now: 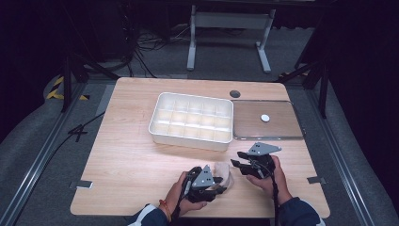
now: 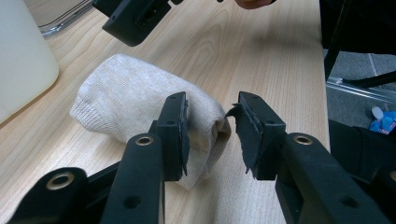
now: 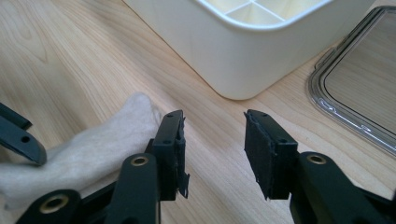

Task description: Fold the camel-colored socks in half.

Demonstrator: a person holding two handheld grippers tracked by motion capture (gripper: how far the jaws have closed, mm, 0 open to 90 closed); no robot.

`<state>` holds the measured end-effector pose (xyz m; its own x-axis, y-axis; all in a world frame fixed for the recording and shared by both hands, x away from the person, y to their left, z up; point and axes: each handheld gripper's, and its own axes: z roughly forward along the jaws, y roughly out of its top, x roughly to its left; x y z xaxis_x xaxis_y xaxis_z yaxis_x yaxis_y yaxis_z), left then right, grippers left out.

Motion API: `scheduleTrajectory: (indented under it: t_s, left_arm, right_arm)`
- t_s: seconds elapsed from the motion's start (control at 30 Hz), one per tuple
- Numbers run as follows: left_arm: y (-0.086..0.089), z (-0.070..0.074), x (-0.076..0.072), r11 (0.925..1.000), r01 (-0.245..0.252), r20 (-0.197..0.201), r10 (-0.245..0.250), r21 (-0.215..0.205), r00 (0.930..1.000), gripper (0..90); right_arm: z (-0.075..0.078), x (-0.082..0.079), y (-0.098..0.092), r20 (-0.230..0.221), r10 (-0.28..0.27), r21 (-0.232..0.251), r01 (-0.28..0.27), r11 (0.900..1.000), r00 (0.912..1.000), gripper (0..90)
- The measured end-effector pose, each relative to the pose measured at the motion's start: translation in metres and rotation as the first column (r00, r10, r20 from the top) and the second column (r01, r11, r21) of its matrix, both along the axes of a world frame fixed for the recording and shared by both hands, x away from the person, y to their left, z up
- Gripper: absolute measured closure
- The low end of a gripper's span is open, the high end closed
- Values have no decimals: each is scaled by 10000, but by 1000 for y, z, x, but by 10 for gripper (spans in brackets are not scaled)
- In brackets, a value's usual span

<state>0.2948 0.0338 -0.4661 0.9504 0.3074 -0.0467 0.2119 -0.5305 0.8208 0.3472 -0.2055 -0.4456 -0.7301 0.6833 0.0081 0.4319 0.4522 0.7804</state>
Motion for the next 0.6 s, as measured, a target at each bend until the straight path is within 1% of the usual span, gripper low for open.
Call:
scheduleTrajectory:
  t_s: [0.1,0.13,0.17,0.23,0.27,0.3,0.33,0.4,0.47,0.53,0.6]
  left_arm:
    - [0,0,0,10000,-15,39,15,13,10000,620]
    - [0,0,-1,10000,-43,31,42,84,10000,617]
    - [0,0,-1,10000,-43,31,42,84,10000,616]
    - [-1,-1,0,10000,-16,19,16,-4,10000,619]
    - [-1,-1,0,10000,27,23,-27,18,10000,623]
    - [-3,-2,-2,10000,42,-73,-41,84,10000,626]
    - [-3,-2,-2,9999,55,-18,-55,126,10000,627]
    - [-3,-2,-2,9998,87,-10,-87,166,10000,626]
    - [-3,-2,-3,9997,69,105,-72,241,9999,624]
    - [0,1,-5,9996,-12,124,8,294,9999,617]
    - [4,4,-5,9990,-14,300,1,440,9995,603]
  right_arm:
    - [5,-3,2,92,113,323,-116,9994,9999,548]
    - [7,-5,4,89,169,425,-172,9989,9998,542]
    - [7,-5,4,89,169,425,-172,9989,9998,542]
    - [10,-8,7,85,262,633,-267,9976,9996,528]
    - [11,-9,9,76,308,691,-313,9971,9995,525]
    - [11,-10,12,83,419,675,-423,9968,9991,521]
    - [11,-12,16,119,532,608,-538,9967,9985,515]
    - [10,-13,20,32,613,604,-614,9963,9981,512]
    - [9,-14,23,-25,711,540,-708,9960,9975,510]
    - [5,-14,27,-143,805,399,-798,9960,9967,507]
    - [3,-14,29,-178,810,282,-805,9964,9966,504]
